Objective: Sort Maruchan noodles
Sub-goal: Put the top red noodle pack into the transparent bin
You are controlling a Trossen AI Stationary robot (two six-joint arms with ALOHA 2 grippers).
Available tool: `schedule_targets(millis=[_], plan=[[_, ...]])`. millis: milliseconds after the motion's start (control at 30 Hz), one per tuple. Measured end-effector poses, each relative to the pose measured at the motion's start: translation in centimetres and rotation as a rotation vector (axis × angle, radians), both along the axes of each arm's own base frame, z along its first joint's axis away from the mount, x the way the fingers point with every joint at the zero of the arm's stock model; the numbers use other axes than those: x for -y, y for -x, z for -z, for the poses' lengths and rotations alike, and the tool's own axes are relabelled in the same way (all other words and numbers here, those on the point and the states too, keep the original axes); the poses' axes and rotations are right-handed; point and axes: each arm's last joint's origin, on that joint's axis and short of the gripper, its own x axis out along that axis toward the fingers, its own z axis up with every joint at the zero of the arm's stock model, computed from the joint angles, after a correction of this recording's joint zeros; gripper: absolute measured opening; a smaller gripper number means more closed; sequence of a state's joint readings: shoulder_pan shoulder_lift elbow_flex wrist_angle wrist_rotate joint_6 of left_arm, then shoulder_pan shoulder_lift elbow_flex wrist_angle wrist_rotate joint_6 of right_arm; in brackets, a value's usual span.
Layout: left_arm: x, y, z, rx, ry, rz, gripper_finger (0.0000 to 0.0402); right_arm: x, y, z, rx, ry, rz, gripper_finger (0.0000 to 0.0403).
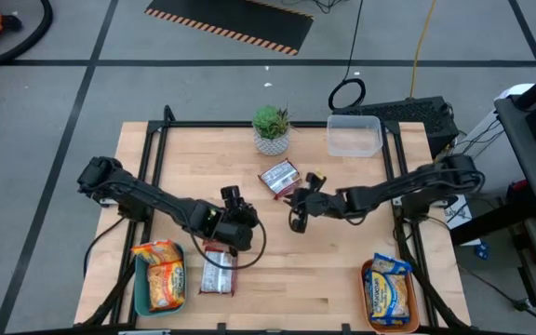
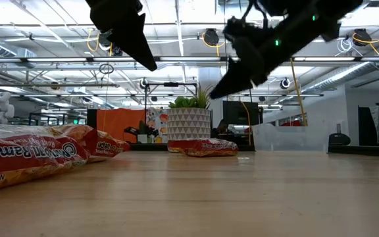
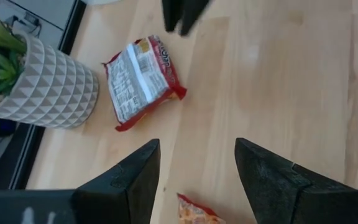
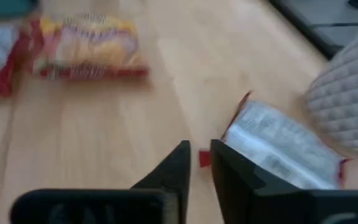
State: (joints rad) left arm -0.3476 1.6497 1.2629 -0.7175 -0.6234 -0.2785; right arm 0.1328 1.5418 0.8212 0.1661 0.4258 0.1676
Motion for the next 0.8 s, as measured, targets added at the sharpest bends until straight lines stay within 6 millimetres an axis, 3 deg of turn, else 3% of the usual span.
schedule_targets(millis=[400, 800], plan=[[0.1, 0.5, 0.6, -0.043, 0.015, 0.004, 0.0214, 0.0, -1.7, 7.1, -0.023, 0.092, -0.069, 0.0173], [0.1, 0.6, 0.7, -0.051, 0.016, -0.006, 0.0214, 0.3, -3.1, 8.7, -0.083, 0.379, -0.105, 0.0201]])
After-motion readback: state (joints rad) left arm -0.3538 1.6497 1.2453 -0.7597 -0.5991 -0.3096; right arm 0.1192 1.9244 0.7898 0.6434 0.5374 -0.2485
